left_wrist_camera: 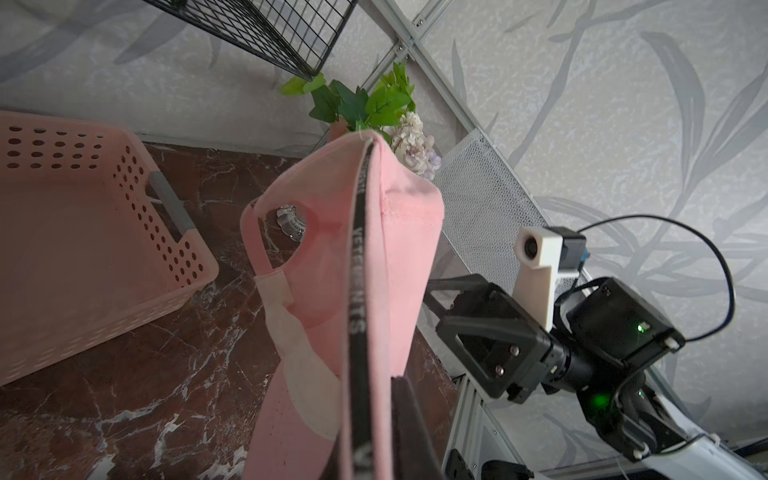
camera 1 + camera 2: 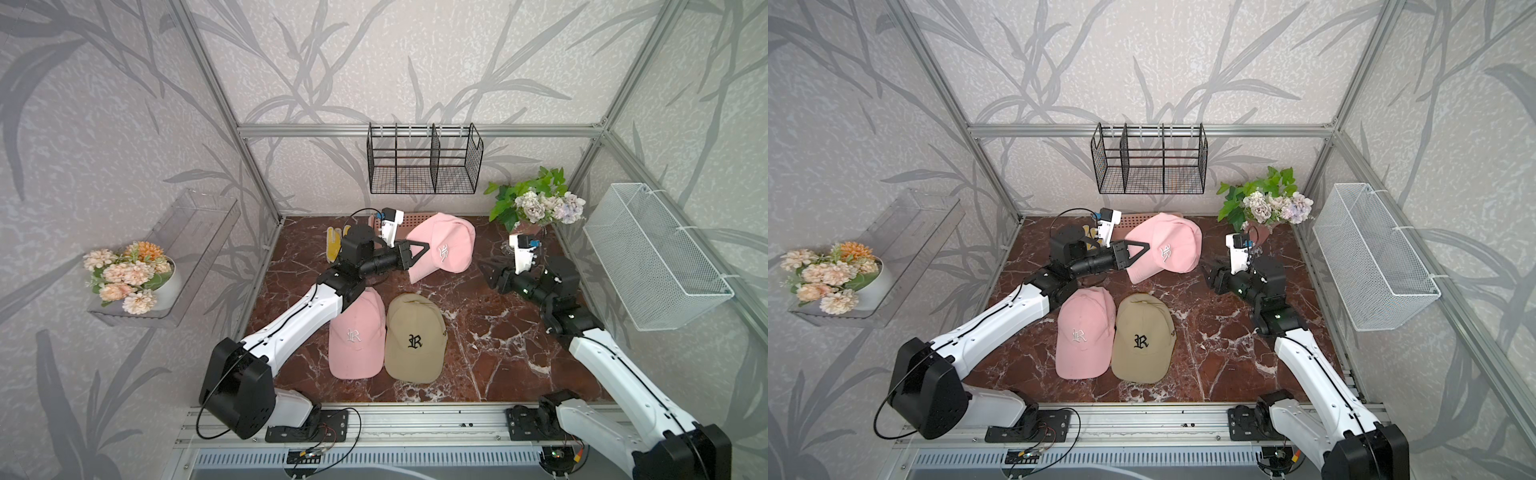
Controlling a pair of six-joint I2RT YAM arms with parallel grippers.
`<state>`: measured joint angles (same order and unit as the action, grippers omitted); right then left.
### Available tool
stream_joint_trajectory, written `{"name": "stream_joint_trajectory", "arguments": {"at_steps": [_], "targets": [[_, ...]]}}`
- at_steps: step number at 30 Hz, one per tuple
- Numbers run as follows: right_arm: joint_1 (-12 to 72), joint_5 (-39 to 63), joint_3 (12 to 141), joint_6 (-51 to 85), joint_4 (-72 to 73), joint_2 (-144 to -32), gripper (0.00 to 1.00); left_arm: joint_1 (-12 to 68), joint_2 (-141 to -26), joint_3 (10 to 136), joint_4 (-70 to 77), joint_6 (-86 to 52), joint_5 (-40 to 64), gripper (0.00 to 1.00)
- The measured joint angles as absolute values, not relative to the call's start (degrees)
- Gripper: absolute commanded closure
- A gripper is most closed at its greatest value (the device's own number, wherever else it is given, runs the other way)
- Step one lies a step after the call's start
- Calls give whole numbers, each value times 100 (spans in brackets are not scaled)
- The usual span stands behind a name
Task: Turn the baseball cap inside out
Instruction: Turn over the baseball cap.
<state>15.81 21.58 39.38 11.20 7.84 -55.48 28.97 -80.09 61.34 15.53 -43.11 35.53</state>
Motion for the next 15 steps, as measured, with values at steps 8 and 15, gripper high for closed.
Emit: {"name": "stream_joint_trajectory", "arguments": {"at_steps": [8, 15], "targets": [[2753, 1142, 3175, -919, 2095, -5533, 27, 3223, -7968, 5948, 2036, -6208, 2412, 100], [3413, 158, 2687, -2641, 4213, -6514, 26, 3420, -7802, 5990, 1879, -7408, 1638, 100]]}}
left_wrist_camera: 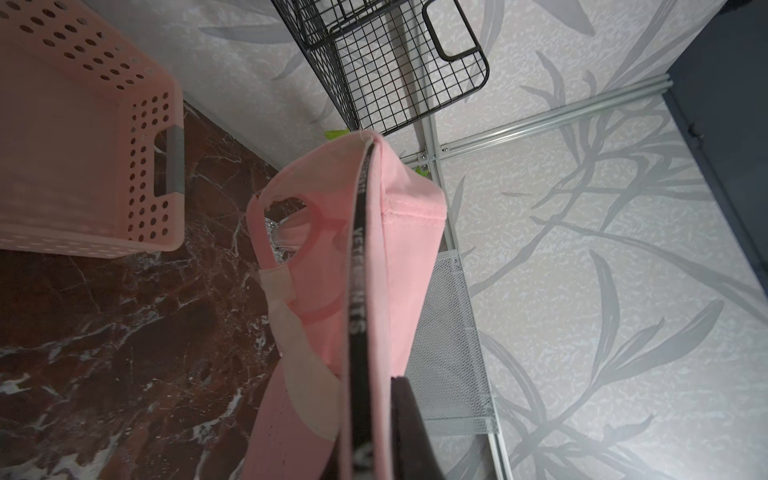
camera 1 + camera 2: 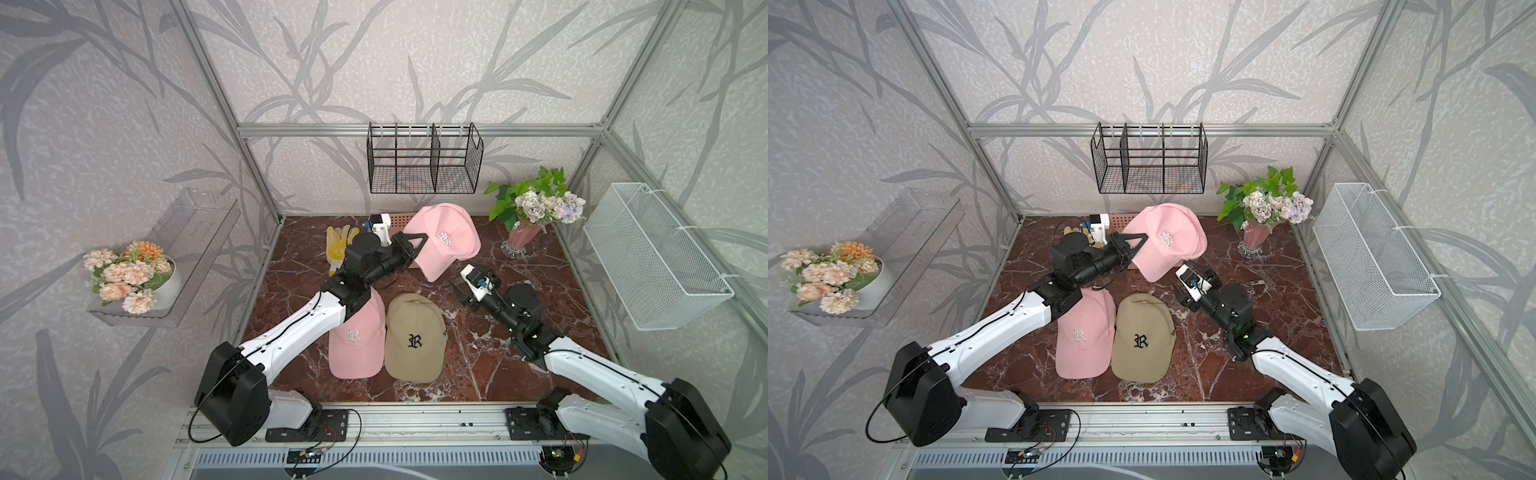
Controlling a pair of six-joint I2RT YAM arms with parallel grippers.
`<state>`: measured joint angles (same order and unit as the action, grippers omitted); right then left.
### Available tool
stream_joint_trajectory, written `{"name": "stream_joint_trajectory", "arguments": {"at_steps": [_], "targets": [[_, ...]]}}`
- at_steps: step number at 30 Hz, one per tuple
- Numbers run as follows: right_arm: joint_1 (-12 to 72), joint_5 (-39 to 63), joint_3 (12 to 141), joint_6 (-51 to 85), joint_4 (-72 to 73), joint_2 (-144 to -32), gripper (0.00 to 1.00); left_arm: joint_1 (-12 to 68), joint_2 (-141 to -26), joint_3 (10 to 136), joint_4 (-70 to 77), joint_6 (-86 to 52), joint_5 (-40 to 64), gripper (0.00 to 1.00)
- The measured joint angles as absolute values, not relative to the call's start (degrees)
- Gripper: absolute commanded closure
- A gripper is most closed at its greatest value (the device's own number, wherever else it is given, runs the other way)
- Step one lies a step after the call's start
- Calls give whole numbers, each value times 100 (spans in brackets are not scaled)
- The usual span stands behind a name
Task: Turn the baseball cap inside out
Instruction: Turn over the baseball cap.
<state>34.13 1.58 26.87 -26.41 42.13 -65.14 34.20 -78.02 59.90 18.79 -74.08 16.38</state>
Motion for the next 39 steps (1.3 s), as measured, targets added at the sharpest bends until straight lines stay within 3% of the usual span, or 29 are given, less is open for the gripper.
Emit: {"name": "stream_joint_trajectory", "arguments": {"at_steps": [7, 15, 17, 20, 25, 27, 29, 32, 36, 39], "targets": [[3538, -388, 2672, -3627, 5714, -7299, 26, 3544, -7802, 6112, 1750, -8086, 1308, 100], [3592, -648, 2722, -4169, 6445, -7756, 27, 3728, -7802, 6108, 1758, -8691, 1166, 100], [3629, -770, 2742, -4292, 6676, -7887, 34, 3780, -7802, 6099, 1769, -8820, 1094, 100], [3697, -1031, 2770, -4550, 7113, -8123, 55, 3833, -7802, 6099, 1778, -8941, 993, 94], [3791, -1328, 2897, -4827, 7472, -8296, 88, 3865, -7802, 6042, 1890, -9096, 880, 68], [3787, -1468, 2993, -4845, 7590, -8291, 100, 3898, -7806, 5944, 1896, -9107, 891, 50], [3798, -1573, 3041, -4864, 7647, -8287, 100, 3944, -7824, 5861, 1903, -9072, 884, 31], [3822, -1758, 3041, -4930, 7564, -8261, 100, 3979, -7824, 5826, 1885, -8860, 808, 14], [3844, -2082, 3065, -4906, 6984, -8014, 100, 4014, -7808, 5802, 1885, -8318, 554, 0], [3841, -2331, 3146, -4770, 6386, -7693, 100, 4027, -7712, 5754, 1863, -7754, 266, 0]]}}
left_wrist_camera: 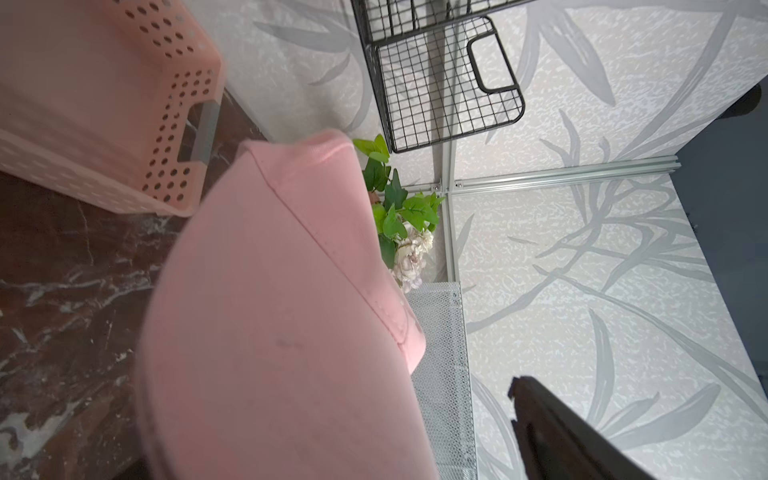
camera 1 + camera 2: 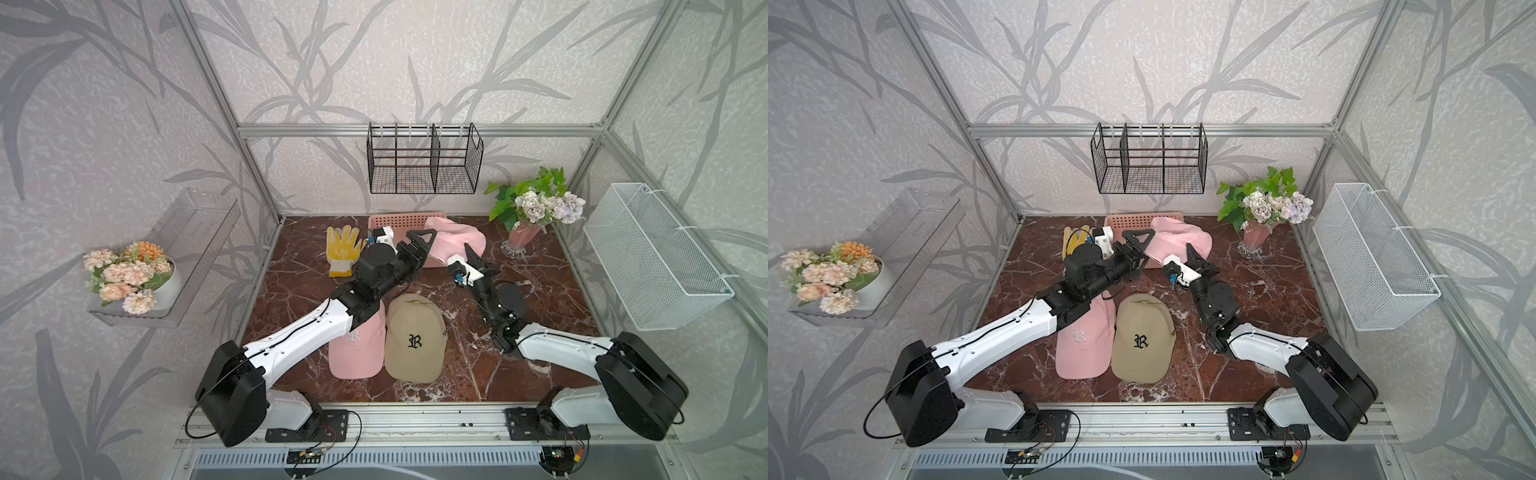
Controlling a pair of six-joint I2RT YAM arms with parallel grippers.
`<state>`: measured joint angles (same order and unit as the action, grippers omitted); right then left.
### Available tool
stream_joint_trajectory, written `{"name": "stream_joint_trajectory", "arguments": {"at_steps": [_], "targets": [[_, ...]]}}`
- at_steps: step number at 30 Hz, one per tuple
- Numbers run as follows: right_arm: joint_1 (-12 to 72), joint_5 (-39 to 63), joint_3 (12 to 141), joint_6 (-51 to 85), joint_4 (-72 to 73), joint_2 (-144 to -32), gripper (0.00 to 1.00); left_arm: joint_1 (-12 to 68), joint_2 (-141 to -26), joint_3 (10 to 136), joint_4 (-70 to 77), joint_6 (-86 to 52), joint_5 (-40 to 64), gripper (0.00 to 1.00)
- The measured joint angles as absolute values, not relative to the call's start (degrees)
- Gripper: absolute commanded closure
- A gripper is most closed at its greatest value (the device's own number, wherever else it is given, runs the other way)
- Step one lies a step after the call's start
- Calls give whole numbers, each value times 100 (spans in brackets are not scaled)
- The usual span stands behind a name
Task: Turn the baseball cap inside out
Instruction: Turn over the baseball cap.
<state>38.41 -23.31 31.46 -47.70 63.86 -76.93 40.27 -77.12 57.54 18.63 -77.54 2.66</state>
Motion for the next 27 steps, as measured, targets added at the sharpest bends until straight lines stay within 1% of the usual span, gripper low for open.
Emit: {"name": "stream_joint_trajectory", "arguments": {"at_steps": [3, 6, 8, 10, 12, 14, 17, 22, 24, 27], "targets": [[3841, -2521, 3347, -4473, 5496, -7288, 100, 4062, -7450, 5636, 1822, -7008, -176, 0], [3795, -2563, 3667, -3992, 4348, -6796, 100, 4088, -7102, 5572, 1710, -5953, -775, 0], [3715, -2486, 3940, -3592, 3468, -6477, 100, 4088, -6875, 5572, 1712, -5009, -1061, 0], [3570, -2263, 4257, -3138, 2528, -6213, 100, 4084, -6674, 5566, 1763, -3872, -1085, 2], [3385, -1955, 4595, -2698, 1651, -6029, 100, 4080, -6536, 5568, 1806, -2735, -854, 7], [3232, -1619, 4917, -2320, 847, -5913, 100, 4084, -6530, 5686, 1625, -1487, -405, 12], [3103, -1203, 5282, -1898, -119, -5878, 100, 4088, -6886, 6233, 932, 8, 191, 13], [3063, -519, 5771, -1575, -1441, -5996, 100, 4091, -7642, 7063, -132, 1597, 683, 18], [3063, -351, 5881, -1516, -1752, -6049, 100, 4091, -7795, 7157, -390, 1990, 819, 20], [3063, -132, 5942, -1474, -2099, -6082, 100, 4091, -7909, 7229, -694, 2464, 1039, 20]]}}
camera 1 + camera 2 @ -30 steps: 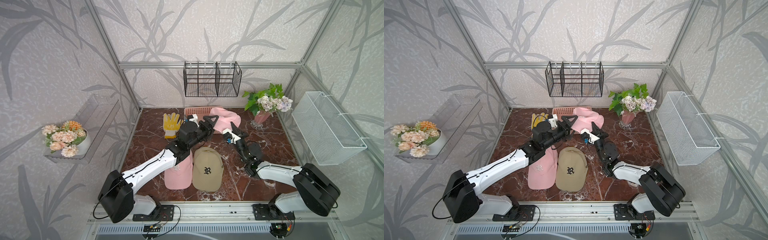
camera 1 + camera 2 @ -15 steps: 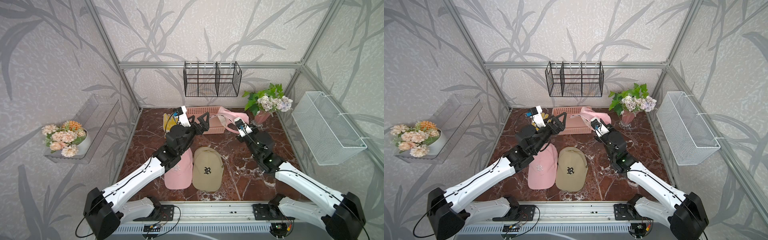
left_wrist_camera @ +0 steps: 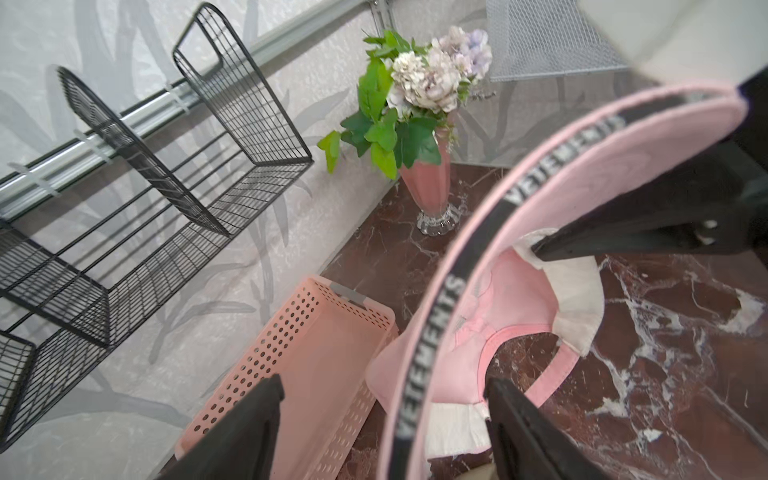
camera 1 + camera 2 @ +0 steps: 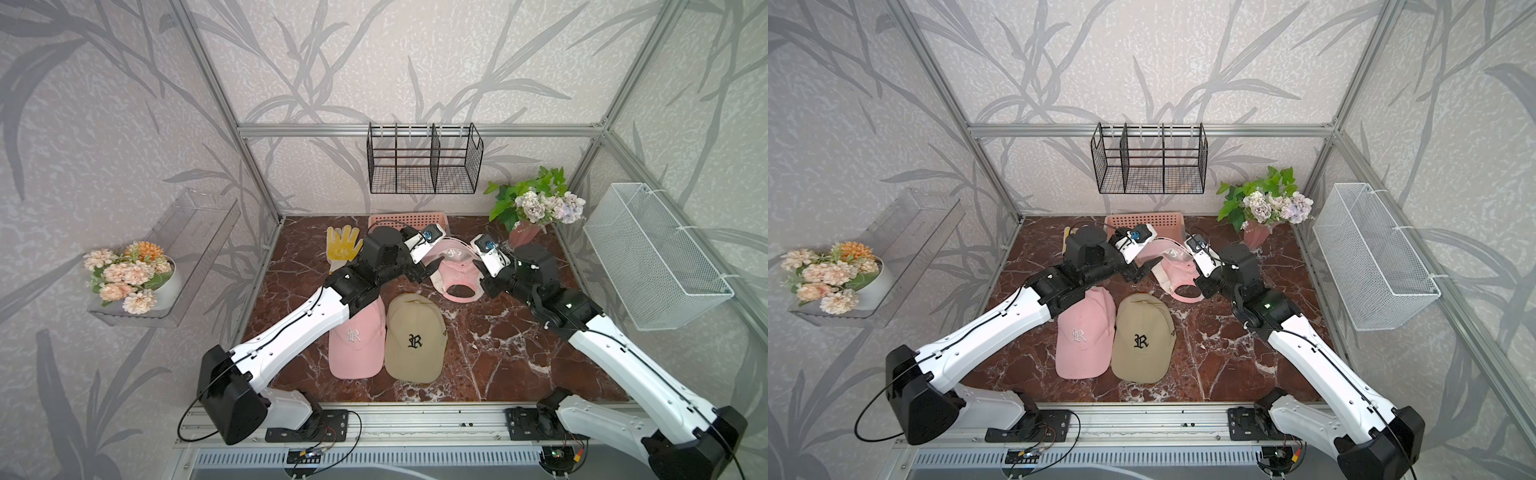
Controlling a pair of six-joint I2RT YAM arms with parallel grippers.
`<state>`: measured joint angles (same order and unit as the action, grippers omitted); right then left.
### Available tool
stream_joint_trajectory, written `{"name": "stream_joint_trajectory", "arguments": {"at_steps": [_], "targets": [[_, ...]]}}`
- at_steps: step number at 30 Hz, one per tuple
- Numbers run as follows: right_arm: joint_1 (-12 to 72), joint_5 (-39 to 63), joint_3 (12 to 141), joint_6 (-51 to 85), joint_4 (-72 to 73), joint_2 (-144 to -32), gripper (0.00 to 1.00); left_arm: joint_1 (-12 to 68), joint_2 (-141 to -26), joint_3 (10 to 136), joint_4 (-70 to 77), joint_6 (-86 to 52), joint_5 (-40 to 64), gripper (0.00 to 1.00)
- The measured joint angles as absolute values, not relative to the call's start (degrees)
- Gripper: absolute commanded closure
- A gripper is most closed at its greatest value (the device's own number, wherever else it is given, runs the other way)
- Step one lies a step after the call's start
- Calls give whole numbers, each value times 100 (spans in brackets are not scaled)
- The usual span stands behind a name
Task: Turn the baseball cap inside out
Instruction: Turn over the baseball cap.
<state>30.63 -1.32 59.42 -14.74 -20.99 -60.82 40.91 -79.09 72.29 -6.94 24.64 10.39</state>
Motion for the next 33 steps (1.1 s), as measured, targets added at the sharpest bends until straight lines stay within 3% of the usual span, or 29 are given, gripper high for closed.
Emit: {"name": "stream_joint_trajectory", "arguments": {"at_steps": [5, 8, 10, 16, 21, 28, 33], "targets": [[3063, 67, 6034, -1468, -2462, -6147, 100, 4091, -8040, 7478, -1039, 2980, 1481, 20], [3063, 163, 6038, -1461, -2545, -6167, 100, 4095, -8136, 7640, -1199, 3151, 1732, 26], [3063, 215, 6053, -1455, -2585, -6184, 100, 4095, -8219, 7708, -1275, 3186, 1855, 40], [3013, 322, 6101, -1411, -2646, -6191, 100, 4082, -8423, 7787, -1409, 3181, 2056, 98], [2797, 637, 5975, -1142, -2344, -6149, 72, 4049, -8385, 7837, -1409, 2882, 2130, 100], [2449, 1035, 5166, -574, -1129, -5830, 64, 4047, -8191, 7828, -1599, 2698, 2106, 100], [2359, 633, 4519, -311, -395, -5671, 67, 4045, -8005, 7830, -1599, 2639, 2152, 100]]}}
